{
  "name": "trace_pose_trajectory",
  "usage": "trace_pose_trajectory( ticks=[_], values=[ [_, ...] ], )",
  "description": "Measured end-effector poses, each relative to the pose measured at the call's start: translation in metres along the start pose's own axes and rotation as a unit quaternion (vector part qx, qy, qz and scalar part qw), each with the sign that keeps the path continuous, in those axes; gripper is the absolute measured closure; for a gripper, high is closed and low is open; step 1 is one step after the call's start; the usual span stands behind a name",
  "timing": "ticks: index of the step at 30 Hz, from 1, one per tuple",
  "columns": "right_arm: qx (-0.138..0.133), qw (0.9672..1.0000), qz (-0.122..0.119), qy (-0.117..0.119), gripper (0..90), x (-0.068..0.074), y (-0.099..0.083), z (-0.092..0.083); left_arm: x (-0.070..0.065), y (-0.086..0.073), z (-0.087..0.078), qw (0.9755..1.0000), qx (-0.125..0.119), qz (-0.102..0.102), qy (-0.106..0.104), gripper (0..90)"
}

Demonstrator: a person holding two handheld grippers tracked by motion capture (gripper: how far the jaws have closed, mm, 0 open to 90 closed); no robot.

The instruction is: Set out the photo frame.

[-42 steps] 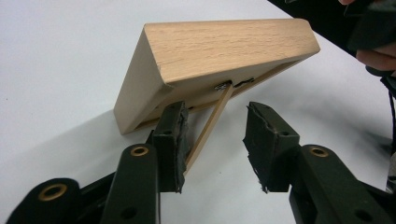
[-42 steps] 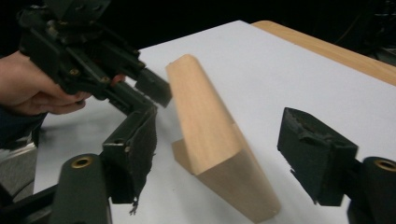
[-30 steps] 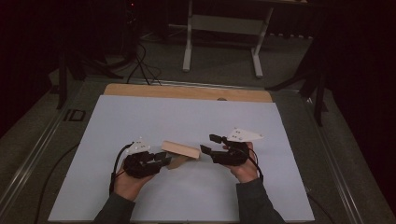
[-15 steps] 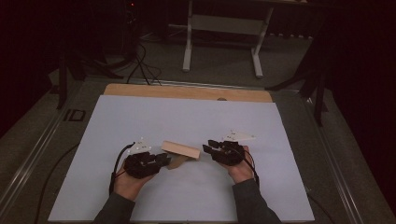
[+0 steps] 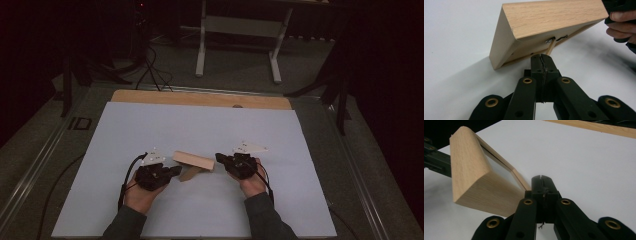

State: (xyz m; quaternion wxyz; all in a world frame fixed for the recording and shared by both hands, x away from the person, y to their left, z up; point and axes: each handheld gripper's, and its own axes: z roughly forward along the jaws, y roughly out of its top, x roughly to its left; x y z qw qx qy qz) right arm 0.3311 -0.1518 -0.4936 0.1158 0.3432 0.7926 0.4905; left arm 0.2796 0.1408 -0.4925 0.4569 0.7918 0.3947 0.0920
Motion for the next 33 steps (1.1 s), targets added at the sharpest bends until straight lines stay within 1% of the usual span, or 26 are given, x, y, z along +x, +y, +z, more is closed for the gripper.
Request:
trace_pose_trajectory(
  ticks=[6,9,11,14,22,29,33],
  values=[
    [-0.004,0.9999,0.003,0.009,89.6,0.003,0.002,0.001,0.002,0.002,0.008,0.9999,0.01,-0.002,0.005,89.8],
    [-0.005,0.9999,0.003,0.015,89.6,0.004,0.001,0.001,0.001,0.004,0.011,0.9999,0.011,-0.003,0.009,89.7],
    [-0.003,0.9999,0.004,0.016,89.6,0.004,0.001,0.001,0.001,0.006,0.014,0.9998,0.012,-0.004,0.013,89.7],
    [-0.003,0.9999,0.003,0.016,89.6,0.005,0.001,0.001,0.003,0.008,0.017,0.9998,0.015,-0.004,0.013,89.7],
    [-0.003,0.9998,0.003,0.018,89.6,0.006,0.0,0.0,0.003,0.01,0.022,0.9998,0.015,-0.007,0.015,89.7],
    [-0.001,0.9998,-0.001,0.022,89.6,0.008,-0.001,0.0,0.002,0.012,0.022,0.9998,0.008,-0.013,0.014,89.7],
    [0.002,0.9997,-0.003,0.024,89.6,0.01,-0.001,0.0,-0.001,0.013,0.021,0.9999,0.004,-0.01,0.011,89.6]
  ],
)
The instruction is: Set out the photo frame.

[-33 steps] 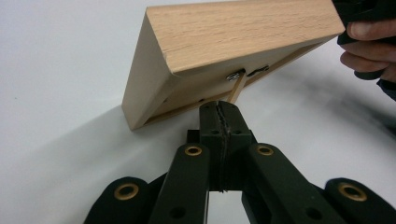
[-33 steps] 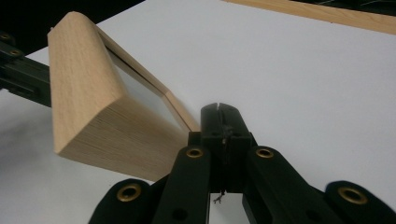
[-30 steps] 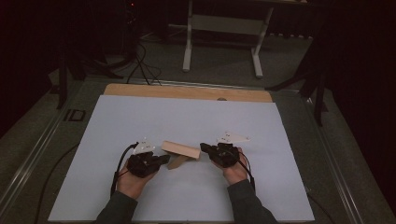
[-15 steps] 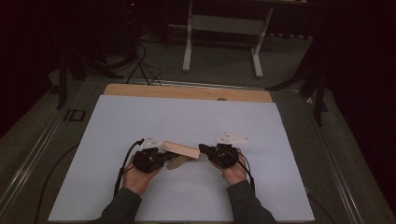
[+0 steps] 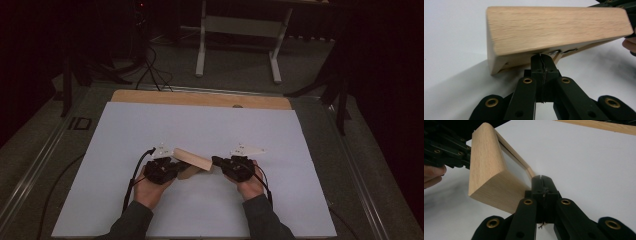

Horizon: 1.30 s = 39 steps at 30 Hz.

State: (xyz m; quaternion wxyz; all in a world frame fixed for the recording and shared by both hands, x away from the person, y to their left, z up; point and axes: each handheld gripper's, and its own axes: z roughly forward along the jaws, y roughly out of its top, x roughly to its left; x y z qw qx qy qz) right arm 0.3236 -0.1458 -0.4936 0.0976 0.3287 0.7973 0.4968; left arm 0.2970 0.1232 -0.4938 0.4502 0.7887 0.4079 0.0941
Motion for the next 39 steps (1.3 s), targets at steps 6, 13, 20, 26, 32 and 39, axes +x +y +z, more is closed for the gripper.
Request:
trace_pose_trajectory(
  ticks=[6,13,20,26,32,39],
  values=[
    [0.003,1.0,-0.006,-0.001,89.6,0.002,0.0,0.0,-0.005,0.002,-0.003,0.9999,-0.007,0.004,-0.008,89.6],
    [0.004,0.9999,-0.011,-0.001,89.6,0.003,0.0,0.0,-0.012,0.004,-0.004,0.9997,-0.01,0.012,-0.017,89.5],
    [0.006,0.9999,-0.016,0.001,89.6,0.005,0.0,0.0,-0.015,0.005,0.001,0.9997,-0.007,0.014,-0.019,89.5],
    [0.008,0.9998,-0.019,0.004,89.6,0.008,-0.001,0.001,-0.013,0.006,0.004,0.9997,-0.008,0.013,-0.019,89.6],
    [0.011,0.9997,-0.021,0.007,89.6,0.01,-0.001,0.002,-0.012,0.006,0.007,0.9998,-0.008,0.01,-0.015,89.6],
    [0.013,0.9995,-0.026,0.012,89.6,0.013,-0.001,0.002,-0.012,0.005,0.007,0.9998,-0.003,0.014,-0.01,89.6]
  ],
)
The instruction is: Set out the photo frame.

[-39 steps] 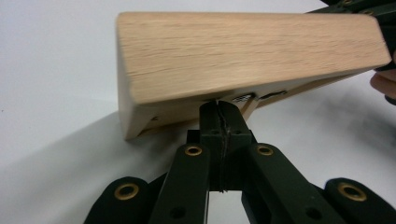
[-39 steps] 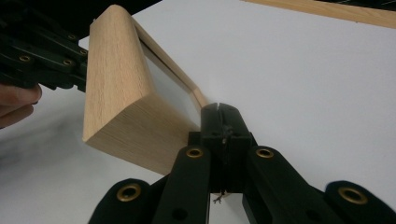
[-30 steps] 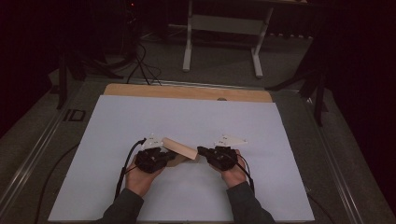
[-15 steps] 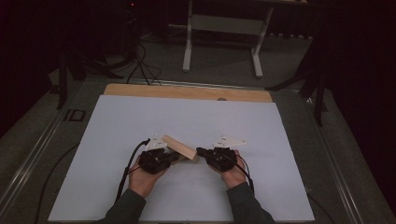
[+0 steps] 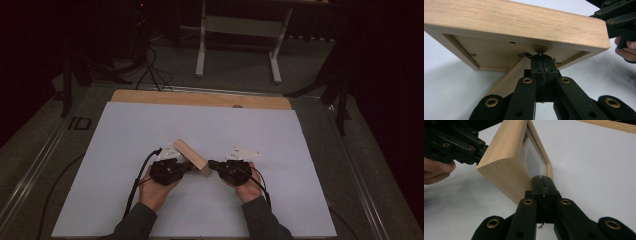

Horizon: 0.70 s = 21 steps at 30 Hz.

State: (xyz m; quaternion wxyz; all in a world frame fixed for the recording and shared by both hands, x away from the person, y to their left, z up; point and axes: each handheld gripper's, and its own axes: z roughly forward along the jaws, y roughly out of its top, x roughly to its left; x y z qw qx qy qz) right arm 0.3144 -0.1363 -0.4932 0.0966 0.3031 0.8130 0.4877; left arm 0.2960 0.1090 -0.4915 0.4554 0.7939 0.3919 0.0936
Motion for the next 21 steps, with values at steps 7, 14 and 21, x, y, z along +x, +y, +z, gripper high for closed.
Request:
trace_pose_trajectory(
  ticks=[7,14,21],
  values=[
    [0.003,0.9999,-0.005,0.009,89.6,0.004,0.001,0.002,0.003,-0.001,0.0,1.0,0.001,-0.003,0.005,89.6],
    [0.01,0.9995,-0.018,0.025,89.6,0.013,0.001,0.006,0.009,-0.004,-0.001,0.9998,0.002,-0.011,0.016,89.6],
    [0.011,0.9993,-0.02,0.029,89.6,0.018,0.001,0.009,0.011,-0.005,0.001,0.9998,0.004,-0.014,0.017,89.6]
  ],
)
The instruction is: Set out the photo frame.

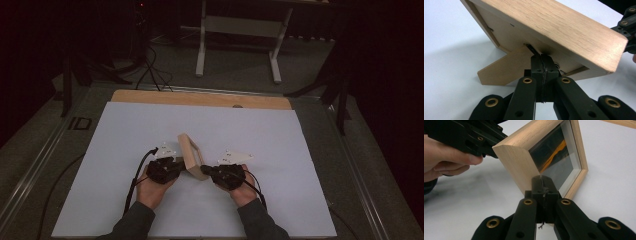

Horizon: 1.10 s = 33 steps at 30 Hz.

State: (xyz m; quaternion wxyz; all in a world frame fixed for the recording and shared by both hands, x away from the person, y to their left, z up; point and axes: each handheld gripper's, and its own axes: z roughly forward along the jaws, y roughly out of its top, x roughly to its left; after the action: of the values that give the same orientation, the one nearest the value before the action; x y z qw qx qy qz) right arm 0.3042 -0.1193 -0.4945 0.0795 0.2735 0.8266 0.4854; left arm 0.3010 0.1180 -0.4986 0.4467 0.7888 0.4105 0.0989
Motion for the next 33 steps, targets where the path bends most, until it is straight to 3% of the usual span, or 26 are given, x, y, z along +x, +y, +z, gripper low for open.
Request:
trace_pose_trajectory(
  ticks=[20,29,33],
  values=[
    [0.008,0.9997,-0.014,0.021,89.4,0.016,0.0,0.011,0.014,-0.002,0.001,0.9997,-0.004,-0.023,-0.003,89.6],
    [0.028,0.9975,-0.055,0.036,87.2,0.033,0.0,0.025,0.015,-0.003,0.0,0.9998,-0.009,-0.02,0.003,83.3],
    [0.02,0.9979,-0.051,0.034,86.7,0.03,0.001,0.02,0.019,-0.003,-0.005,0.9995,-0.015,-0.027,0.011,81.0]
  ],
)
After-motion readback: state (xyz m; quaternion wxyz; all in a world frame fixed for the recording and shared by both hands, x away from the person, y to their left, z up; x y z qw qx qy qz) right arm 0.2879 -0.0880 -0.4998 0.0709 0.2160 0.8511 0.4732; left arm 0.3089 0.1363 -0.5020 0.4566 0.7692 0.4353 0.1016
